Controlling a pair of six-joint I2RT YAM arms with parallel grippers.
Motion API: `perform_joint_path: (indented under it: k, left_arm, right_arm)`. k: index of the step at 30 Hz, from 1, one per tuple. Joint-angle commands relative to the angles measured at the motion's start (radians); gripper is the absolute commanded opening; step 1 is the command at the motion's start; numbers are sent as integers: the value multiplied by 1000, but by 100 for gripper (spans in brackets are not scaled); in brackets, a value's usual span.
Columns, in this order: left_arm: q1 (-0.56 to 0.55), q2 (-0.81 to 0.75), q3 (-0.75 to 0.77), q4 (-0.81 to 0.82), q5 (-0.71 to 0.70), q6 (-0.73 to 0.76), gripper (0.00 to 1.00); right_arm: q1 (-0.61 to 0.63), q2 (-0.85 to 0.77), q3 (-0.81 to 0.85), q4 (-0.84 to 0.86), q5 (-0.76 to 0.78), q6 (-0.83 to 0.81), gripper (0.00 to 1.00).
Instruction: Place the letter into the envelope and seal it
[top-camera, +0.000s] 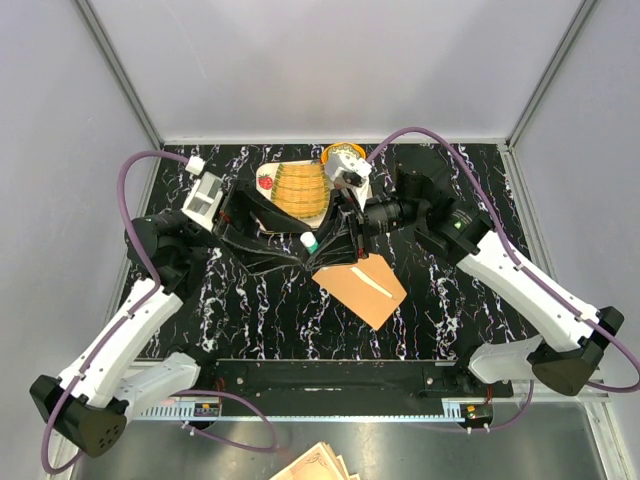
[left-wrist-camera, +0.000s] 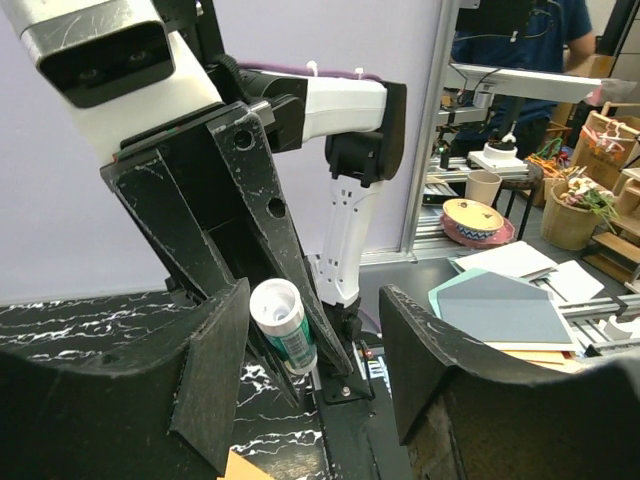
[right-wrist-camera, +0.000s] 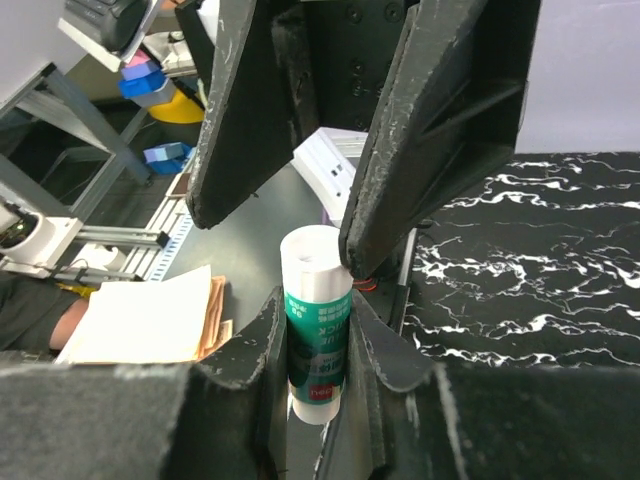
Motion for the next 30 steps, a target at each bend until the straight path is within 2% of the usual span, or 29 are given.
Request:
perform_joint_path:
  k: [1, 6, 9, 12, 15, 19, 20, 22, 23, 24, 25, 28, 29, 30]
  left_arm:
    - [-20, 5, 10, 109, 33, -12, 56]
    - [-32, 12, 9, 106, 27, -20, 52]
    - [-43, 9, -2, 92, 9, -11, 56]
    - [-47, 16, -6, 92, 1, -17, 56]
    - [-47, 22, -2, 104, 1, -27, 49]
    - [-47, 26, -5, 97, -5, -37, 27]
    - [-47, 22, -9, 80, -8, -37, 15]
    - [-46, 9, -13, -12, -37, -11, 5]
    - [-46, -10, -11, -69, -56, 15, 0]
    - [-46, -20, -7, -122, -100, 72, 0]
    - [-44, -30, 10, -241, -126, 100, 0]
    - [-44, -50, 58, -487, -293, 190, 0]
    - [-44, -58, 67, -533, -404, 195, 0]
    - [-44, -64, 75, -582, -475, 187, 0]
  right_arm:
    - [10, 19, 24, 55, -59, 30, 0]
    - [11, 19, 20, 73, -65, 40, 0]
    - [11, 21, 26, 73, -72, 44, 0]
    - [16, 22, 26, 75, -75, 40, 0]
    - [17, 24, 26, 73, -72, 41, 0]
    - [17, 21, 24, 78, -56, 40, 0]
    - [17, 19, 24, 79, -37, 41, 0]
    - [17, 10, 23, 78, -11, 38, 0]
    - [17, 7, 20, 76, 36, 32, 0]
    - [17, 5, 21, 56, 68, 26, 0]
    - [17, 1, 24, 38, 108, -5, 0]
    - [17, 5, 50, -48, 372, -63, 0]
    - [17, 5, 62, -66, 520, -77, 0]
    - [16, 5, 66, -65, 600, -89, 0]
